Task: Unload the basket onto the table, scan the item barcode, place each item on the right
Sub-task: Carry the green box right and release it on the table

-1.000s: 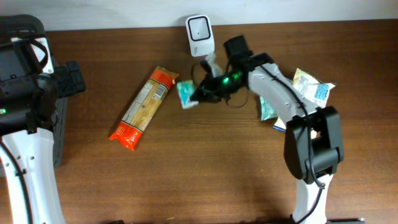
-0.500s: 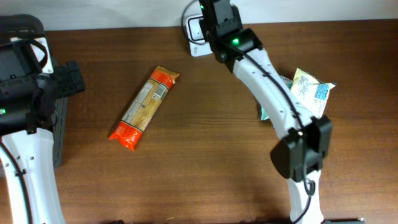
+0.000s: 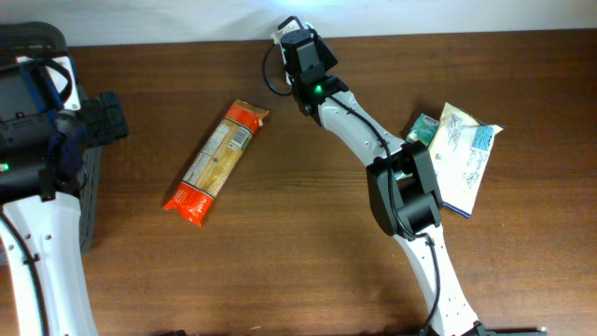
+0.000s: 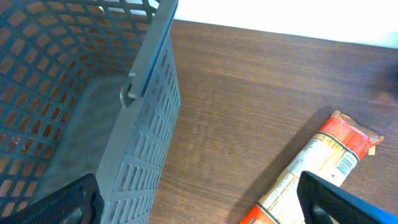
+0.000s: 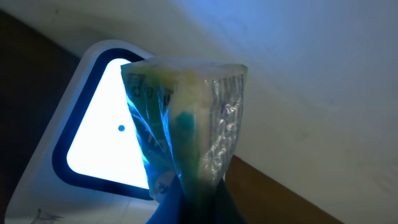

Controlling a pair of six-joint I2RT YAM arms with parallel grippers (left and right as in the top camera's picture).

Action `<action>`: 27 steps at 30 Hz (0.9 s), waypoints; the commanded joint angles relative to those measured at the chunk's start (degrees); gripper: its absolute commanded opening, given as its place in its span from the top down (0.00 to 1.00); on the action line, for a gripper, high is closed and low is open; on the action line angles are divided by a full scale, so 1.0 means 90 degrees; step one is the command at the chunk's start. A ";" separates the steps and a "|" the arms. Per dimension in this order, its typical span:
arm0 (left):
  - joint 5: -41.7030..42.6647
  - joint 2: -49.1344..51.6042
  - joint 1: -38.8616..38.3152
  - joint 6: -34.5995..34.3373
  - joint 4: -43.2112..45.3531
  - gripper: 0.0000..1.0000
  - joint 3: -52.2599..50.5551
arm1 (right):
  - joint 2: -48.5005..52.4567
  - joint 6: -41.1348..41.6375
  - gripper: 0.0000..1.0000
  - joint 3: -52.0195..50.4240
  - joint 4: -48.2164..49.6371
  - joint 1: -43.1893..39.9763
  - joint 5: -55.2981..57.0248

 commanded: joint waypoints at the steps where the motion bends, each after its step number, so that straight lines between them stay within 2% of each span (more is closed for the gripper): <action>1: -0.0046 -0.0022 0.0015 -0.0058 0.0012 0.01 0.0051 | -0.0121 0.0010 0.96 0.0036 0.0032 0.0034 0.0121; 7: -0.0046 -0.0022 0.0015 -0.0058 0.0015 0.01 0.0051 | -0.0799 0.0141 0.96 0.0039 -0.0083 0.0197 0.0090; 9: -0.0046 -0.0022 0.0015 -0.0058 0.0015 0.01 0.0051 | -0.1081 0.0593 0.96 0.0039 -0.0510 0.0248 -0.0041; 13: -0.0046 -0.0022 0.0015 -0.0058 0.0015 0.01 0.0051 | -0.2033 0.2140 0.96 0.0039 -0.2681 0.0175 -0.2135; 17: -0.0046 -0.0022 0.0015 -0.0058 0.0015 0.01 0.0051 | -0.3050 0.3113 0.96 0.0036 -0.4879 -0.0041 -0.3954; 20: -0.0046 -0.0022 0.0015 -0.0058 0.0012 0.01 0.0051 | -0.3415 0.3111 0.96 0.0039 -0.6404 -0.0121 -0.3944; 23: -0.0046 -0.0022 0.0017 -0.0058 0.0015 0.01 0.0051 | -0.3288 0.3113 0.96 -0.0024 -0.8058 -0.0233 -0.3563; 25: -0.0046 -0.0022 0.0017 -0.0058 0.0015 0.01 0.0051 | -0.3215 0.3118 0.96 -0.0384 -0.8383 -0.0359 -0.3543; 27: -0.0046 -0.0022 0.0015 -0.0058 0.0015 0.01 0.0051 | -0.3213 0.3269 0.96 -0.1326 -0.8274 -0.0527 -0.3521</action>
